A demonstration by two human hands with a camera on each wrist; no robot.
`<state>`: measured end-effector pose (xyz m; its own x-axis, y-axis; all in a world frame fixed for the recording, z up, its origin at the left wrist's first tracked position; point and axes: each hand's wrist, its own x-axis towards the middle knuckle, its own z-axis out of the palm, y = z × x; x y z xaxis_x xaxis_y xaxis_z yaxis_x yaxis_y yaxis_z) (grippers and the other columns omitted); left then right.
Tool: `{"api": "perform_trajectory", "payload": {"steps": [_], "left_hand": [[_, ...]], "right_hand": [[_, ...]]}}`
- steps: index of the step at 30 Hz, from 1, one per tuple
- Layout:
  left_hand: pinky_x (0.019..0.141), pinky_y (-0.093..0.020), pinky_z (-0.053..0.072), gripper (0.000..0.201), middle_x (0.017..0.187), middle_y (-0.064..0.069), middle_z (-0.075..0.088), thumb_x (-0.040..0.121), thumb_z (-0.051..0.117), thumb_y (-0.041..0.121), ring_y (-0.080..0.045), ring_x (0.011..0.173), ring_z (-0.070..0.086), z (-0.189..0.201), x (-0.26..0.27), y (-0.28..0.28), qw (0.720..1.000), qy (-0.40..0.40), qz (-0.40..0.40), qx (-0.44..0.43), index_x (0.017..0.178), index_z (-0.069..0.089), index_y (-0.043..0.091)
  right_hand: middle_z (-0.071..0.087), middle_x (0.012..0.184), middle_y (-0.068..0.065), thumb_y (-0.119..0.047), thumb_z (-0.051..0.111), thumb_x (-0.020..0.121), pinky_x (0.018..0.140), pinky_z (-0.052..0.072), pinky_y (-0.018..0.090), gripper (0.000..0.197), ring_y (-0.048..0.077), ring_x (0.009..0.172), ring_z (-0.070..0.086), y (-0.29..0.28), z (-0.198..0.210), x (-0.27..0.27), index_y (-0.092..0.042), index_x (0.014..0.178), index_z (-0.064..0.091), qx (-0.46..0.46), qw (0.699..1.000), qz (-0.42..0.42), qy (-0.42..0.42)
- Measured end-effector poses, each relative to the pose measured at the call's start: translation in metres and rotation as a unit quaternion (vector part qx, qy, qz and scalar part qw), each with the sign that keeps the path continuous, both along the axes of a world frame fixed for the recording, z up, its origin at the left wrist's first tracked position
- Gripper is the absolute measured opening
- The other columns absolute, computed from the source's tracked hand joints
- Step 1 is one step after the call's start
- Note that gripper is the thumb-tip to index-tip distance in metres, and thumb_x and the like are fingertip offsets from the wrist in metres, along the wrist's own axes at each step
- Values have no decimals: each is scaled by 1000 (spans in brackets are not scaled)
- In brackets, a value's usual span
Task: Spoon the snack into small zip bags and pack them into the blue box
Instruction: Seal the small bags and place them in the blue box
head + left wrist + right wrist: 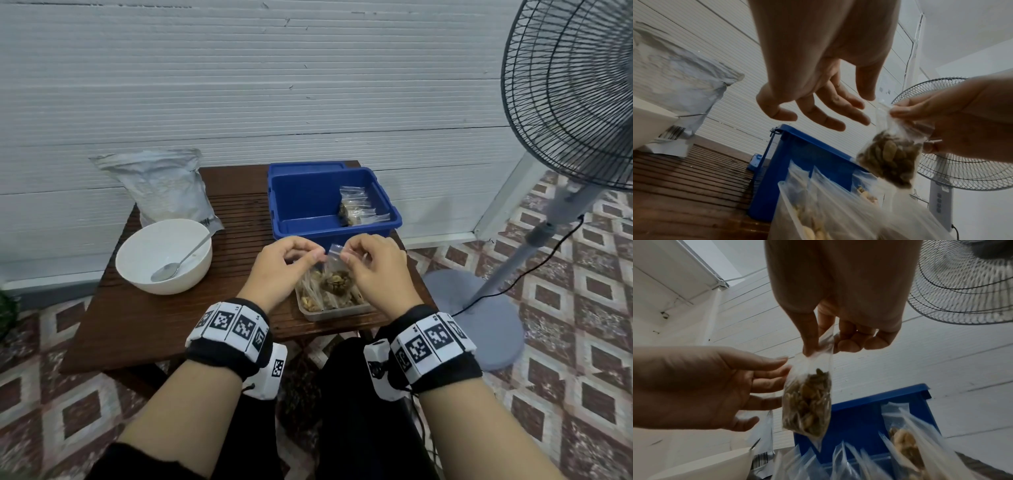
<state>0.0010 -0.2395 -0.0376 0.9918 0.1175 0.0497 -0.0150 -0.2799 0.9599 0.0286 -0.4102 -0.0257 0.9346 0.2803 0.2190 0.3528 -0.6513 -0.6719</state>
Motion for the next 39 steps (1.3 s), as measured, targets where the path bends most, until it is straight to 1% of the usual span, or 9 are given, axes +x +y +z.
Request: {"api": "perform_trajectory", "payload": {"steps": [4,6,9,14,24,28,31,36,39], "left_hand": [[87,-15,42,8,88,10,74,94,60,24,3,92,64,-3,12,19,998,9,61,-1,96,67,20],[88,-19,43,9,94,10,72,94,59,26,0,97,62,-6,24,31,994,8,107,11,97,67,22],[85,-22,41,10,103,7,68,94,59,28,-5,98,58,-10,45,51,986,10,165,29,98,66,22],[87,-22,41,9,101,7,61,96,57,25,-6,93,54,-14,83,73,979,24,198,45,102,61,19],[76,-11,39,29,111,8,58,95,59,28,-2,92,54,-35,151,93,981,47,185,35,122,55,16],[67,-7,38,35,116,9,56,95,60,32,1,89,52,-40,168,95,983,60,173,31,125,53,18],[74,-10,41,36,119,7,56,94,60,32,-2,94,54,-45,173,95,984,59,166,15,126,52,18],[86,-23,46,35,117,9,55,94,60,32,-6,99,56,-47,175,94,984,57,167,1,125,50,21],[89,-27,48,33,118,7,56,94,60,31,-9,103,57,-47,174,93,985,55,166,-11,124,49,21]], "right_hand": [[56,71,-19,-27,62,86,84,44,54,21,16,82,54,2,23,25,-33,67,55,2,999,25,-21],[57,69,-20,-29,64,85,85,45,49,23,12,80,55,5,47,45,-34,65,57,-29,998,43,-24],[58,67,-16,-28,69,84,73,43,31,12,0,65,49,15,90,79,-28,72,66,-97,991,90,-12],[62,73,-5,-25,73,81,71,44,28,10,10,75,56,49,123,144,-15,84,72,-212,966,149,-1],[70,96,4,-14,71,83,63,43,25,13,13,81,55,115,60,253,-13,95,74,-487,840,233,59],[70,93,5,-4,67,81,61,46,27,14,22,85,62,127,34,275,-13,88,75,-546,796,251,77],[72,93,8,-7,67,79,73,55,37,10,30,86,67,130,19,285,-15,77,71,-577,776,246,69],[65,90,10,-18,64,79,57,44,28,13,27,64,54,128,7,286,-15,89,72,-609,759,228,-19],[68,84,8,-11,64,75,54,41,26,10,23,58,51,126,9,286,-14,79,72,-609,759,231,9]]}}
